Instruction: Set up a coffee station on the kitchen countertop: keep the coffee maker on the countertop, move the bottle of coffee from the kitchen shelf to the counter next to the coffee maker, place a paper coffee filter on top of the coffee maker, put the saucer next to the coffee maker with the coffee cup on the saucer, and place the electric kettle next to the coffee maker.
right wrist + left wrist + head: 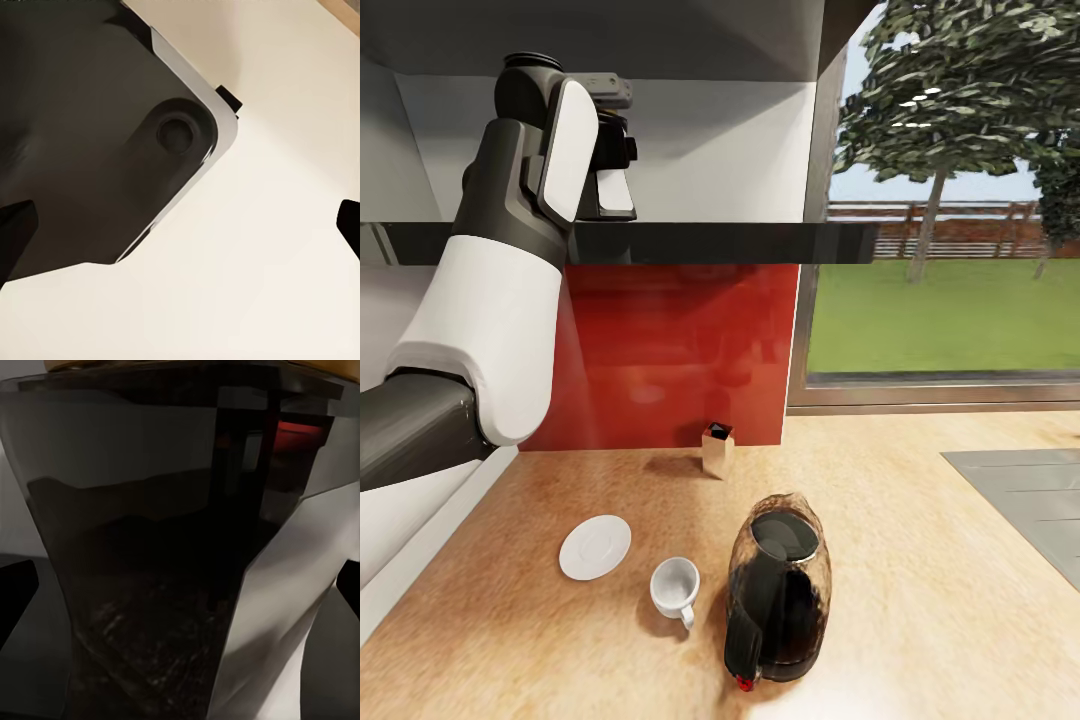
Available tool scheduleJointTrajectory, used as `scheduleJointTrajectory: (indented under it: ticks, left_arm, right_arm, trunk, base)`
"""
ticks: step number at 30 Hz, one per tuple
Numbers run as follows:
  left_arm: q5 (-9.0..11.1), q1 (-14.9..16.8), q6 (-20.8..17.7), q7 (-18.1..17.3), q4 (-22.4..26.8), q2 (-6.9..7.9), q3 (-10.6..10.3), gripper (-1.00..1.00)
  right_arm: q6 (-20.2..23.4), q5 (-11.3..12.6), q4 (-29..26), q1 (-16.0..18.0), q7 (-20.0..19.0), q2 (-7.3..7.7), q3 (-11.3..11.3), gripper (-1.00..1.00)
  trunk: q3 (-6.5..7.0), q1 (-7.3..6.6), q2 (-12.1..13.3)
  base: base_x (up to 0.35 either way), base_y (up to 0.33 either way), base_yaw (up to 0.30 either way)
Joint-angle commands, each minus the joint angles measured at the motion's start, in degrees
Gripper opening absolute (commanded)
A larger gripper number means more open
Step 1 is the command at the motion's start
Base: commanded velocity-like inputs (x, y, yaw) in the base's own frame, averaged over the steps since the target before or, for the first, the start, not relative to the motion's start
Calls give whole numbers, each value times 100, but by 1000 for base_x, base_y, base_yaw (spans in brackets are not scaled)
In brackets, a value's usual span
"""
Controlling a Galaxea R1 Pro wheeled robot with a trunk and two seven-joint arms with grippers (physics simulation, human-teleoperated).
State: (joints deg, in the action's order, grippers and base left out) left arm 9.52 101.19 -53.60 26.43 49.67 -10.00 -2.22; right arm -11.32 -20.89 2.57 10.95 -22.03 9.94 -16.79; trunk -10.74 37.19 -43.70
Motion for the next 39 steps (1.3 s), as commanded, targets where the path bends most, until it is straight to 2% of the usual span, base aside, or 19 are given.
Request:
scheduleJointTrajectory:
  ticks: [1,4,5,26,30,39]
  left_arm:
    - [59,6,-10,55,-3,0,-7,100]
    - [53,6,-10,55,-7,0,-5,100]
    - [52,6,-10,55,-6,0,-4,-100]
    - [65,6,-13,63,85,0,-5,-100]
    - [67,6,-38,64,363,0,-32,-100]
    - [67,6,-42,64,437,0,-33,-100]
  right_arm:
    - [-46,6,19,10,-3,1,-35,100]
    - [-46,6,17,11,-3,3,-35,100]
    - [-46,6,16,12,-3,4,-35,100]
    - [-46,6,16,10,-3,6,-35,100]
    - [-46,6,16,10,-3,7,-35,100]
    - [-46,6,16,11,-3,7,-35,100]
  trunk:
    - [-9,1,-7]
    - [-9,1,-7]
    - [-9,1,-7]
    - [-9,1,-7]
    - [-9,1,-7]
    - [-9,1,-7]
  base:
    - [0,0,0]
    - [0,0,0]
    - [0,0,0]
    - [0,0,0]
    - [0,0,0]
    - [0,0,0]
